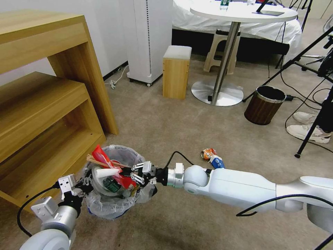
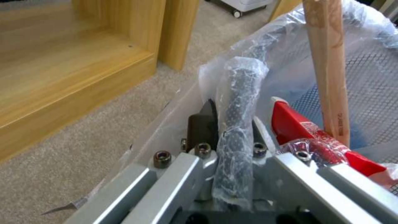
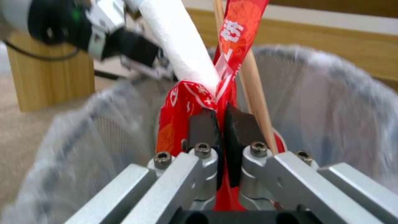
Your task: Pick up the trash bin and place the garbage on the floor into it.
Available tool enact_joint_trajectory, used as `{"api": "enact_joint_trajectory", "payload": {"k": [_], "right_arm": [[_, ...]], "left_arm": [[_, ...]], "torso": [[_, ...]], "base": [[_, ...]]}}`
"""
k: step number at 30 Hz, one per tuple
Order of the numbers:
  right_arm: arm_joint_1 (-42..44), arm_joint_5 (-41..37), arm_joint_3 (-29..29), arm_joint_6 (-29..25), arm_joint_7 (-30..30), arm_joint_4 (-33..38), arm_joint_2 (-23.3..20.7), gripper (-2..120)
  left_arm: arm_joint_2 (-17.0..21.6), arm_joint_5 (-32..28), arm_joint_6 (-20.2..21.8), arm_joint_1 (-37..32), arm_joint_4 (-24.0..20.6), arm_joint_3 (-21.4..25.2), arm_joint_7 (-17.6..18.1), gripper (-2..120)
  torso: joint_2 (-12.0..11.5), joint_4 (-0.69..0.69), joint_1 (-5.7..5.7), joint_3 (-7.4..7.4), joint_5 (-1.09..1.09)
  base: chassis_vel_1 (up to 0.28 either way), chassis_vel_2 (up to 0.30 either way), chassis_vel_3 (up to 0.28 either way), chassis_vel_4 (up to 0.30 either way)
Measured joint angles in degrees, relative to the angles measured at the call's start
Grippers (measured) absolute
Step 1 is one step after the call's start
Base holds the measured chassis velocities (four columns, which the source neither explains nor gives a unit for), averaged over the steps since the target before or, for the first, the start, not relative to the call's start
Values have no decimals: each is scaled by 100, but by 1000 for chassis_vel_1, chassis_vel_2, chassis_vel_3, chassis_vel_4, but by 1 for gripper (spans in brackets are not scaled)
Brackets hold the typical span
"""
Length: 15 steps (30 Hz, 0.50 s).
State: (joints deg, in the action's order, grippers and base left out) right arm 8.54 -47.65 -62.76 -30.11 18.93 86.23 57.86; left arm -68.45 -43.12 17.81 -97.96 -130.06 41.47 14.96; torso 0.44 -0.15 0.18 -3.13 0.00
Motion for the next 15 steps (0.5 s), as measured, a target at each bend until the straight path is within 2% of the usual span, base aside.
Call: {"api": "enact_joint_trajectory", "payload": {"k": [6,9,13,15], "right_arm": [[27,154,-61,-34,-21,-56,-69,2],[47,232,-68,-35,-26,-71,-91,7],[98,362,-43,-46,-58,-55,-120,27],[109,385,-23,-48,-60,-42,-123,32]], "left_arm": [[4,-31,45,-46,-77,0,23,0],[23,-46,74,-60,-94,10,45,0],[83,-80,120,-97,-93,41,70,0],[85,-81,122,-100,-81,41,71,0]], "torso": [[0,1,0,0,0],[0,1,0,0,0],[0,1,0,0,0],[0,1,0,0,0]], "base": [[0,0,0,0],[0,0,0,0],[0,0,0,0],[0,0,0,0]]}}
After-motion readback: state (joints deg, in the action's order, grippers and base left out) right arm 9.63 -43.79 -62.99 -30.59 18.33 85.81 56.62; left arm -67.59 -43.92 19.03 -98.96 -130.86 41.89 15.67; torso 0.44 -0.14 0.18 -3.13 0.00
